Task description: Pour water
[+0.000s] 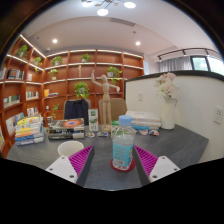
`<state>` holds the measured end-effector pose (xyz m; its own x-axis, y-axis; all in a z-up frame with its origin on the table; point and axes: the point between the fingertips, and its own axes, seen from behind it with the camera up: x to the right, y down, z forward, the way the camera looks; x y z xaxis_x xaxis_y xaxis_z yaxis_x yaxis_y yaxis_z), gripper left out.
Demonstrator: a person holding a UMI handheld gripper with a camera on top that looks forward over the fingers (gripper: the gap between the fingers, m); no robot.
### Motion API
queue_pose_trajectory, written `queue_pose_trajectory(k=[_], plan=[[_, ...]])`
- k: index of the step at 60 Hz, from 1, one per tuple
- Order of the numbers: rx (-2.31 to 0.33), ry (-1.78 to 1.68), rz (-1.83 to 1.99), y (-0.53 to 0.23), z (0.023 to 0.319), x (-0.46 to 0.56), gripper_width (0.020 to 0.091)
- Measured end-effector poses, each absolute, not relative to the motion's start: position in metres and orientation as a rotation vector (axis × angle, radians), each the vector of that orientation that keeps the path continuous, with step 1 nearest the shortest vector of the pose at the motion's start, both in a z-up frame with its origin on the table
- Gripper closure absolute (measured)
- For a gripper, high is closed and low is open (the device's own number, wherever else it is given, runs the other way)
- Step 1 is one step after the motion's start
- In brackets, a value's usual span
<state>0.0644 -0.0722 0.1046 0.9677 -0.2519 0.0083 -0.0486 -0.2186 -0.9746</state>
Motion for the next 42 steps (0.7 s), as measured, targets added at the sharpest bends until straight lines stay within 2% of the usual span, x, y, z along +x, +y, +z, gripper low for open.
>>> queue_pose_trajectory(k=[16, 31, 42], plan=[[-1.723, 0.081, -0.046, -0.122, 0.143, -0.017, 0.0338], [-1.718, -0.043, -0.023, -0.142, 0.156, -0.067, 0.0344], [-1.729, -0.073, -0.047, -0.144, 0.151, -0.073, 0.0346]])
